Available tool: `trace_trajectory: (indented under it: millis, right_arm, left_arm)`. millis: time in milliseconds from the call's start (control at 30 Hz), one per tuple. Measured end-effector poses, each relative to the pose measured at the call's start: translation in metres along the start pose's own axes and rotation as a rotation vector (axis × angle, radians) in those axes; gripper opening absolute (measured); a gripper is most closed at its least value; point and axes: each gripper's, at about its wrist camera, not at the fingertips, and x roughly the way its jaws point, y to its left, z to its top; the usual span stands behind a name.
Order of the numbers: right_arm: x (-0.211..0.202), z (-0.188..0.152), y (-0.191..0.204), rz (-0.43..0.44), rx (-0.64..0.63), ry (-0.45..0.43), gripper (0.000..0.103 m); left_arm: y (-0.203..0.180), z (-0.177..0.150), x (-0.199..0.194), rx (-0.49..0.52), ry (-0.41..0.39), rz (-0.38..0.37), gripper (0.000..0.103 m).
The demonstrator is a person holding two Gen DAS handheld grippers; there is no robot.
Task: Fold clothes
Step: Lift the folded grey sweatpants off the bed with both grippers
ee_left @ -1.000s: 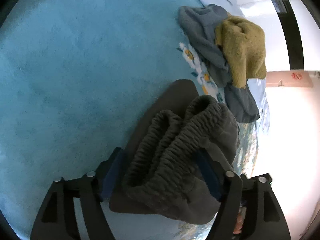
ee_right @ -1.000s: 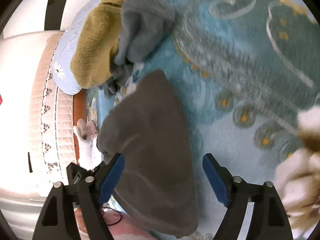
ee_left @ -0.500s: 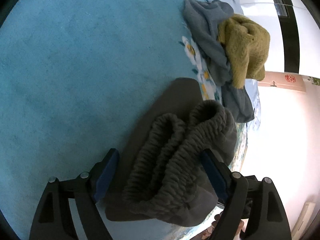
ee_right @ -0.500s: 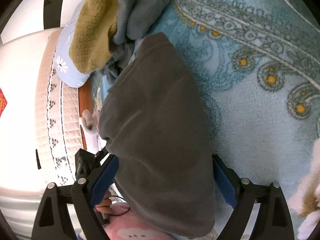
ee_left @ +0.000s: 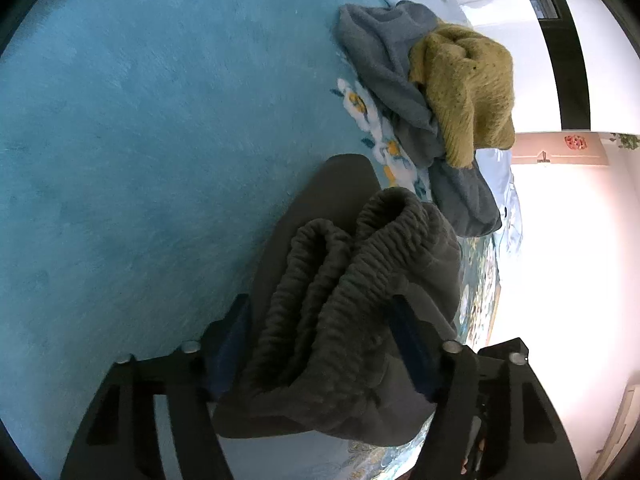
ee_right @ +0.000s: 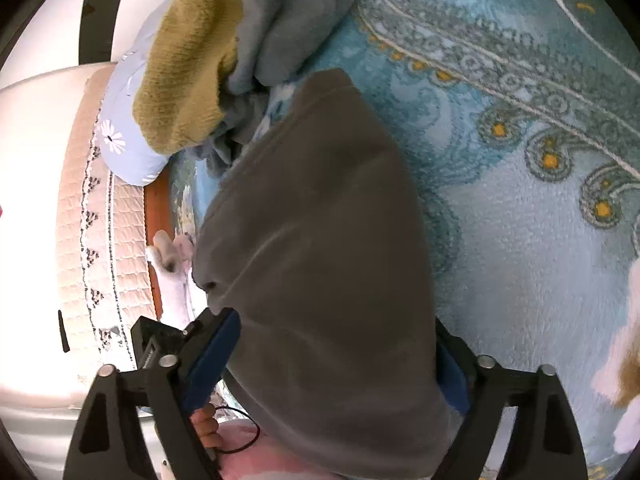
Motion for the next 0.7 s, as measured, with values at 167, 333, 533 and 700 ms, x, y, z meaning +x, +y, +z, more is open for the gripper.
trace_trajectory:
  millis: [167,333,533,700]
  right_arm:
    - [-0.007,-0.001,0.011,-0.046,-0.035,-0.007,0.049]
    - [-0.017,-0.006,0.031,-0.076,-0.116,-0.022,0.039]
    - [-0.028,-0.015,0.061,-0.092,-0.232,-0.037,0.038]
    - [-0.039,-0.022,0.09,-0.075,-0.317,-0.048,0.038]
  left_arm:
    - [-0.007,-0.007,-0.011,0.042,-0.026,-0.003,0.055]
    - [-0.018,-0.014,-0.025,0.086,-0.068,-0.031,0.049]
    - [-0.025,-0.025,-0.043,0.106,-0.134,-0.085,0.048]
    - [-0.023,-0.034,-0.068,0.097,-0.222,-0.162,0.047]
